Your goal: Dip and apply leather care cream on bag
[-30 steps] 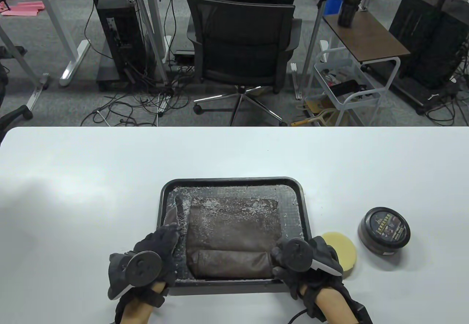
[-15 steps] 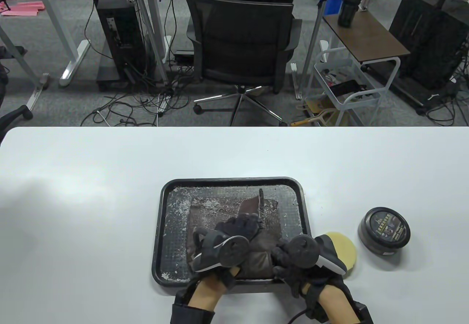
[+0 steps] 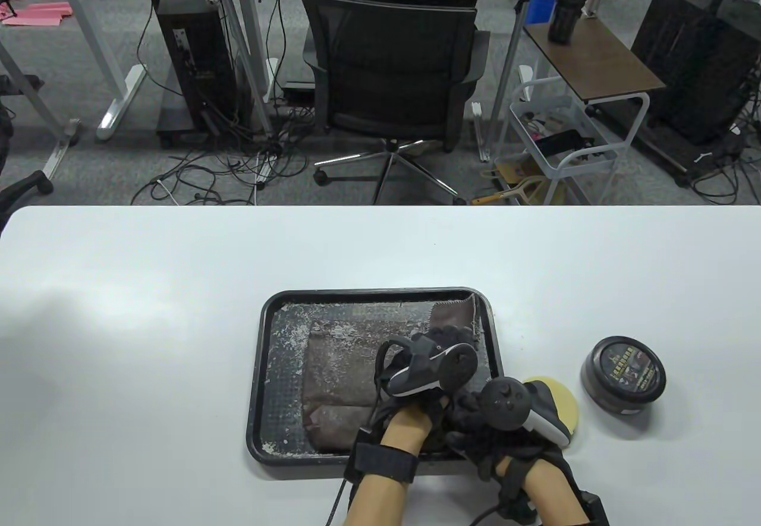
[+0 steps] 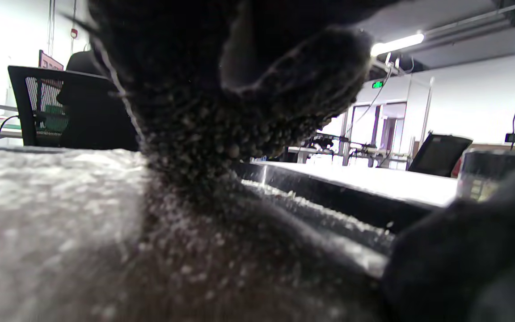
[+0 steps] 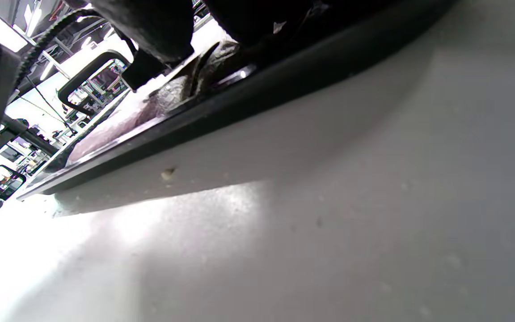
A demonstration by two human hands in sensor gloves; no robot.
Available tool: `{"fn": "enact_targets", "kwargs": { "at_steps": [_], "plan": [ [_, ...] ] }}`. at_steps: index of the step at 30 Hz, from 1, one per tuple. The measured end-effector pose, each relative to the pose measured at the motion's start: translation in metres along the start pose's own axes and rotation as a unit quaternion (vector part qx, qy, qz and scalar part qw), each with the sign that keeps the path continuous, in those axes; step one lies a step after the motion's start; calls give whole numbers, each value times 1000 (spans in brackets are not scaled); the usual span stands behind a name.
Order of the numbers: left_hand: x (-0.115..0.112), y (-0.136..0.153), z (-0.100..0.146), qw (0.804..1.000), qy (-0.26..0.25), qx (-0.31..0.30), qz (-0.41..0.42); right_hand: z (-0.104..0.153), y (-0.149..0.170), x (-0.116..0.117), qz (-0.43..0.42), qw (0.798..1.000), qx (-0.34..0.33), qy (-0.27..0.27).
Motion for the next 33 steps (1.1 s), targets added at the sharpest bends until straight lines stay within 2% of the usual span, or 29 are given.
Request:
{"fn": "enact_targets", "kwargs": {
  "at_steps": [6, 9, 16, 20, 25, 33],
  "plan": [
    [-19, 3, -8, 998, 67, 5, -3, 0, 0, 0, -1, 1000, 0, -3],
    [-25, 5, -10, 991, 133, 5, 13, 0, 0, 0, 0, 1000, 0, -3],
    [-23, -4, -9, 989, 142, -12, -39, 0, 0, 1, 3, 1000, 1, -4],
    [-20, -7, -7, 989, 124, -15, -80, 0, -1, 1, 7, 1000, 2, -4],
    [-18, -5, -4, 990, 106, -13, -93, 0, -1, 1, 11, 1000, 3, -4],
    [-16, 8, 5, 987, 104, -10, -125, -1, -2, 2, 20, 1000, 13, -9]
  ]
}}
Point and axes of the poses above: the tracker on the back of each hand, its own y axis roughly to the little-finger side, its own z axis roughly from the fingertips to the wrist, x = y × z, the point moved 1 cm from there along -z, roughly from the wrist to the fingertips, and after that the axes turned 12 degrees about -z, right-handed, at the moved point
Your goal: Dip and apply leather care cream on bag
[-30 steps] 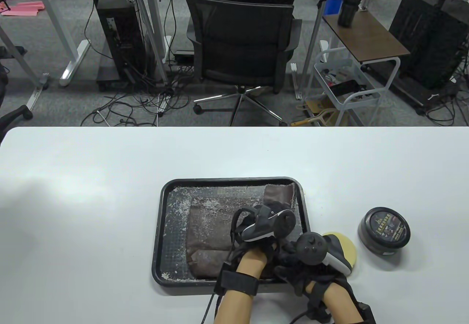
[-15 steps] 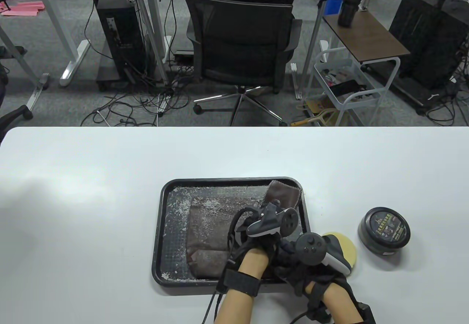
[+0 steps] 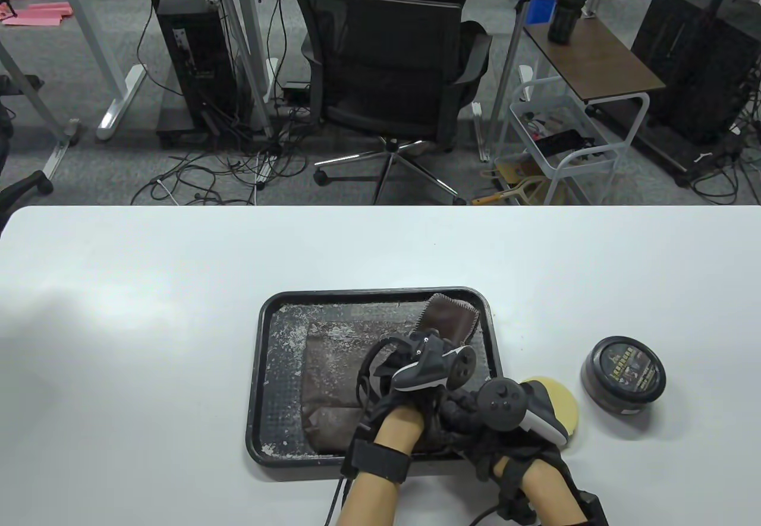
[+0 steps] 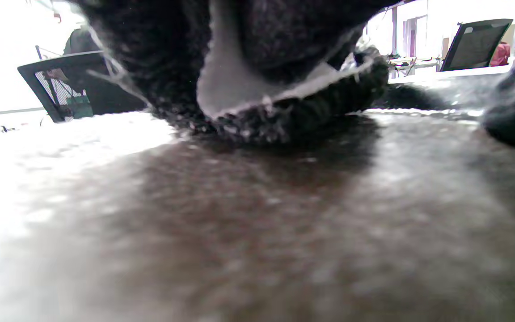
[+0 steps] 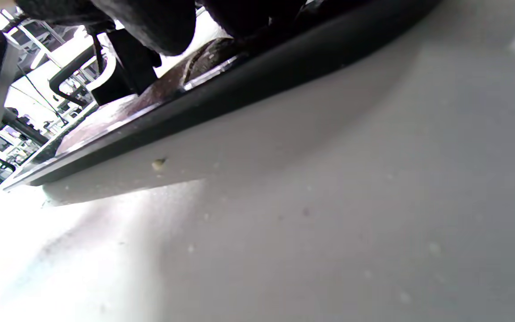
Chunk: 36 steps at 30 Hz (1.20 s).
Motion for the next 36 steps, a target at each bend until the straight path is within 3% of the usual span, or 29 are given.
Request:
{"fn": "enact_targets", "kwargs": {
  "at_steps": [7, 13, 17, 20, 25, 36],
  "plan": [
    [-8, 25, 11, 999, 17, 35, -5, -1, -5, 2, 23, 1000, 13, -6],
    [-25, 58, 26, 995, 66, 67, -26, -2, -9, 4, 38, 998, 34, -21],
    [-33, 78, 39, 994, 62, 88, -17, -2, -10, 6, 44, 998, 38, -39],
    [-35, 92, 48, 989, 78, 108, -60, -2, -13, 8, 82, 995, 29, -52],
    [-46, 119, 63, 983, 93, 156, -40, -3, -23, 10, 171, 985, 5, -25],
    [-63, 148, 79, 966, 139, 217, -24, -2, -34, 18, 208, 978, -14, -9]
  ]
}}
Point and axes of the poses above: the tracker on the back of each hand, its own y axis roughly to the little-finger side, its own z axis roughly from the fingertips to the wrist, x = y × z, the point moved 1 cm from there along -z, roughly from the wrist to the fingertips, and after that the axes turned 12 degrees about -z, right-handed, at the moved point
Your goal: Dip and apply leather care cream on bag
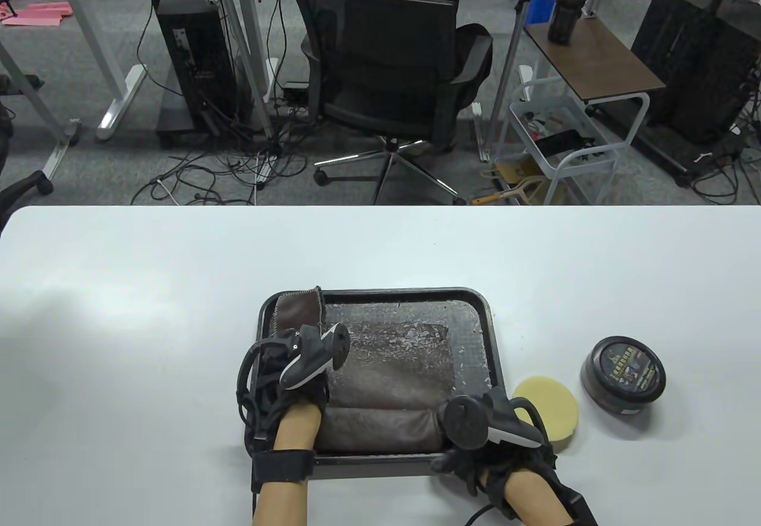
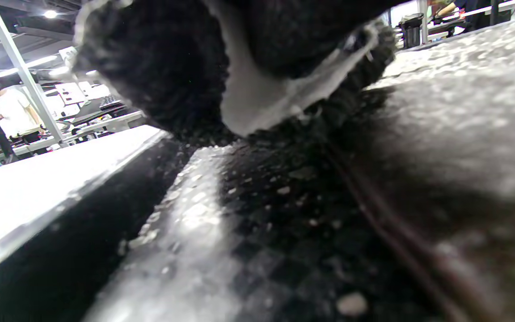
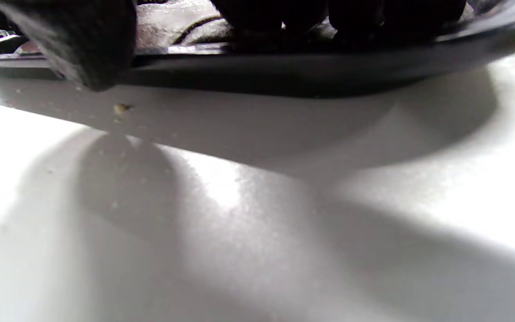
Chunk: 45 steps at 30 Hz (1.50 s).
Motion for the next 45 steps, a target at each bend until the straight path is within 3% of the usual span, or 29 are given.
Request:
{"fn": "enact_targets", "kwargs": {
  "at_steps": [10, 18, 25, 36, 45],
  "plan": [
    [12, -24, 4, 998, -24, -48, -20, -1, -5, 1, 4, 1000, 10, 3],
    [29, -62, 13, 992, -52, -107, -27, -1, -1, 0, -23, 1000, 17, 1],
    [42, -99, 16, 988, -68, -135, 9, 0, 5, 0, -50, 999, 17, -3],
    [57, -131, 22, 981, -92, -166, 50, 1, 9, -2, -74, 997, 18, -4],
    [67, -151, 29, 957, -117, -237, 120, 1, 11, -2, -81, 997, 17, -5]
  ]
}}
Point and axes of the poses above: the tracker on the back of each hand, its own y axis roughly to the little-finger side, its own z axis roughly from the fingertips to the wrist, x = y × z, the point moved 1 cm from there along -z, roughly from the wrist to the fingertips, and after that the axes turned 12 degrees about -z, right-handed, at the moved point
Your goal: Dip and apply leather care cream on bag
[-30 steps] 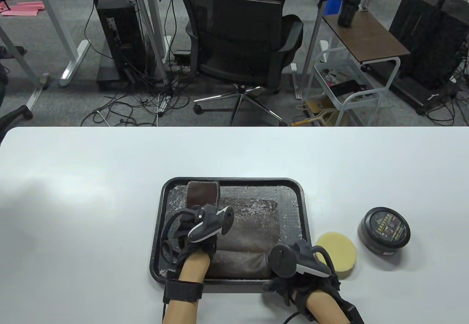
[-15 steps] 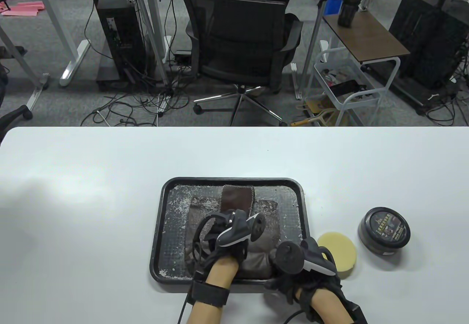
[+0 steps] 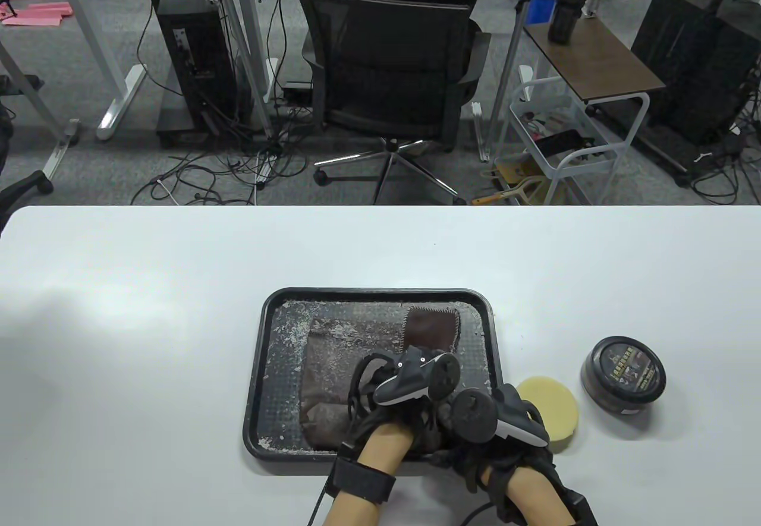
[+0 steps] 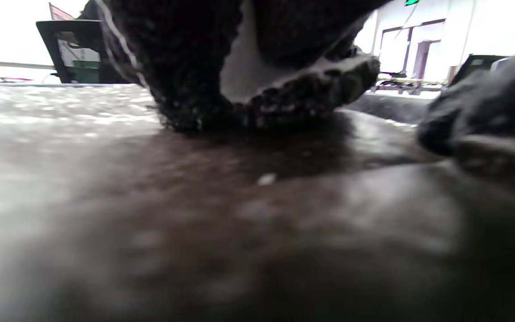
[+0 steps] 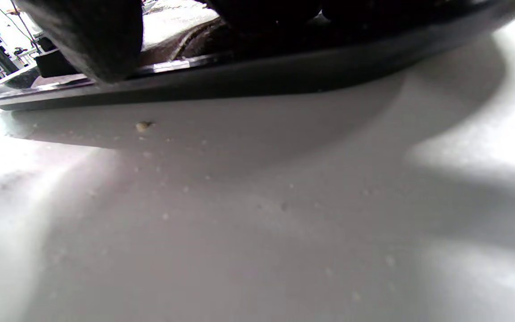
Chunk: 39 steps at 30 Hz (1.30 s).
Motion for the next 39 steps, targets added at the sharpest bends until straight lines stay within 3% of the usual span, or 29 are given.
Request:
{"fn": "enact_targets", "kwargs": {
  "at_steps": [4, 13, 36, 39],
  "plan": [
    [0, -14, -2, 999, 3, -51, 5, 1, 1, 0, -2, 1000, 1, -1],
    [-4, -4, 6, 998, 6, -47, -29, 2, 3, 0, -7, 1000, 11, 0],
    [-18, 116, 81, 984, 100, 128, -78, 1, 1, 0, -1, 1000, 17, 19],
    [-19, 128, 89, 980, 104, 163, -46, 0, -2, 3, 6, 1000, 17, 12]
  ]
}}
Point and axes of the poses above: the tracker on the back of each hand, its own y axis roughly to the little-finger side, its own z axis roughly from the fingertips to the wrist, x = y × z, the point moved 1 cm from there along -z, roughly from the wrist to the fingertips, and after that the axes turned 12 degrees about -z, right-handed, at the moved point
